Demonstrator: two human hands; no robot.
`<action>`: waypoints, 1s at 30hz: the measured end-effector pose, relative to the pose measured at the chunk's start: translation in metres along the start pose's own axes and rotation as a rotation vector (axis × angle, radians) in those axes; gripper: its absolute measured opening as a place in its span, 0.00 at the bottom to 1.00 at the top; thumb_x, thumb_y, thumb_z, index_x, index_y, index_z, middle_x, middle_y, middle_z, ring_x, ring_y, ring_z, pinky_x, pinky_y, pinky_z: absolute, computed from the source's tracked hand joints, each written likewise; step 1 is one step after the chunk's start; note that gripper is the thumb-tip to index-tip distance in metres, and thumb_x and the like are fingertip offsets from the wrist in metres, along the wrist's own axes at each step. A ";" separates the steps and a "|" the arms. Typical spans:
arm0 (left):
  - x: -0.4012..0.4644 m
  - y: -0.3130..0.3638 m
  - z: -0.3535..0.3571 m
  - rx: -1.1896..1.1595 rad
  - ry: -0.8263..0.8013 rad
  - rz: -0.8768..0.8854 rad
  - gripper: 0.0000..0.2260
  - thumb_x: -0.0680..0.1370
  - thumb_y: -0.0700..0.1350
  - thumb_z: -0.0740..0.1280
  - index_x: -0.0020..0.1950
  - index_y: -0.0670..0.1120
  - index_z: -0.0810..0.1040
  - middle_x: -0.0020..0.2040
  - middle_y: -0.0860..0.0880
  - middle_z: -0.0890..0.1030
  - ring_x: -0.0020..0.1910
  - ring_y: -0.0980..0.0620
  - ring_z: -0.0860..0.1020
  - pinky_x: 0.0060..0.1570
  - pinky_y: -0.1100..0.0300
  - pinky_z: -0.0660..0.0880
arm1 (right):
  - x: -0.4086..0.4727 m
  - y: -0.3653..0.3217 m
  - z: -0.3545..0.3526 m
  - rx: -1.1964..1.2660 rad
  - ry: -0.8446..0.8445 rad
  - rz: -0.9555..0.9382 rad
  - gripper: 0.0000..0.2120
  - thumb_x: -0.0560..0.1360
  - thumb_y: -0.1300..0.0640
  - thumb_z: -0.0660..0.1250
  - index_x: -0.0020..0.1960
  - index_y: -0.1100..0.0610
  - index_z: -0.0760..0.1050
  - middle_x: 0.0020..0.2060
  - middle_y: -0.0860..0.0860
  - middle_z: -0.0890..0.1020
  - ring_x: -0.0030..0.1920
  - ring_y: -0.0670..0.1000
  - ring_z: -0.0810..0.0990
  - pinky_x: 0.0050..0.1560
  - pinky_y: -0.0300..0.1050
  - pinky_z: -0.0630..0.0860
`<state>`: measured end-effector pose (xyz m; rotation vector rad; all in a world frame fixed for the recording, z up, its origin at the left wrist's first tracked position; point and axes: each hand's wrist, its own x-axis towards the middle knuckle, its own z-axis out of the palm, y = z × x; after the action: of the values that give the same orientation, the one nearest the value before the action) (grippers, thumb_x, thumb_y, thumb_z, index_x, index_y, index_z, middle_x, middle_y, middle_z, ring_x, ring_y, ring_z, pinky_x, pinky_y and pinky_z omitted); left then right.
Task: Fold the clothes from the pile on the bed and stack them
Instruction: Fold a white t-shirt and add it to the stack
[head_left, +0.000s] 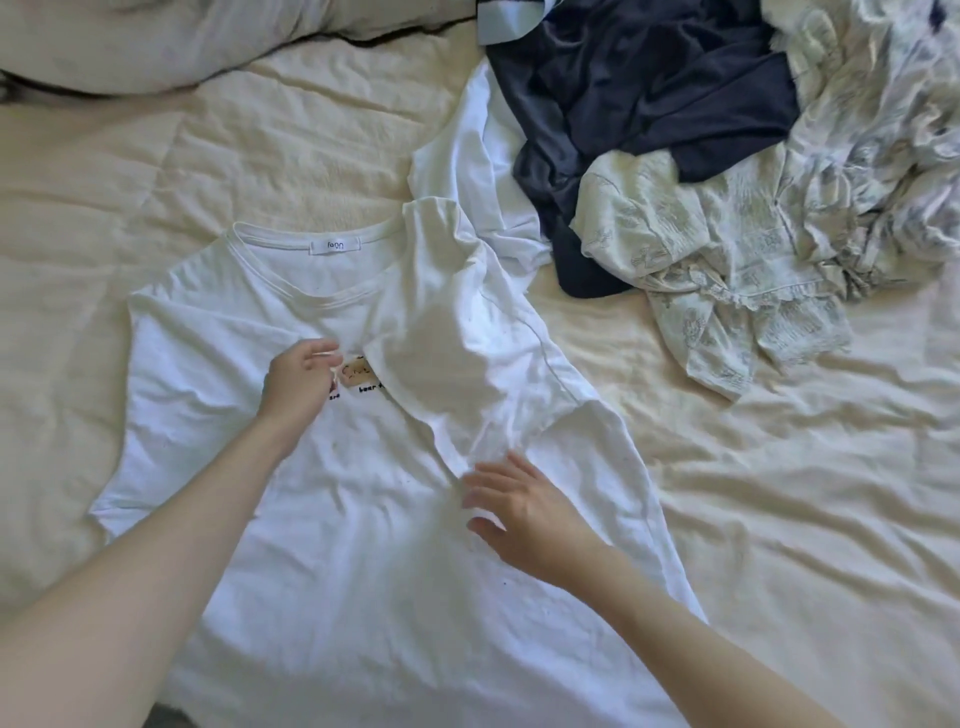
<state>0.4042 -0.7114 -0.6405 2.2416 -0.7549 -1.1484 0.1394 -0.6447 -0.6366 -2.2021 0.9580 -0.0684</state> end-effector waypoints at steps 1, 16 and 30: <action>0.001 0.008 0.004 0.025 0.012 0.016 0.11 0.78 0.38 0.58 0.54 0.49 0.76 0.56 0.45 0.80 0.52 0.47 0.77 0.51 0.55 0.74 | -0.005 -0.001 0.002 0.082 0.152 0.089 0.07 0.74 0.59 0.69 0.50 0.59 0.81 0.51 0.53 0.83 0.54 0.56 0.80 0.57 0.53 0.75; 0.038 0.125 0.112 0.221 -0.249 0.249 0.18 0.75 0.45 0.65 0.29 0.48 0.61 0.29 0.49 0.63 0.30 0.51 0.63 0.30 0.59 0.58 | 0.037 0.038 -0.040 1.536 0.868 1.189 0.09 0.77 0.58 0.63 0.39 0.57 0.72 0.36 0.57 0.74 0.35 0.52 0.74 0.37 0.41 0.72; 0.051 0.083 0.068 0.466 -0.336 0.279 0.15 0.75 0.58 0.66 0.50 0.47 0.79 0.46 0.50 0.78 0.47 0.52 0.75 0.47 0.60 0.70 | 0.028 0.030 -0.020 1.443 0.560 1.124 0.05 0.76 0.57 0.67 0.47 0.59 0.77 0.39 0.53 0.80 0.40 0.51 0.80 0.43 0.44 0.79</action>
<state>0.3520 -0.8171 -0.6494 2.2146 -1.5572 -1.3262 0.1343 -0.6888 -0.6470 -0.1927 1.5730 -0.6232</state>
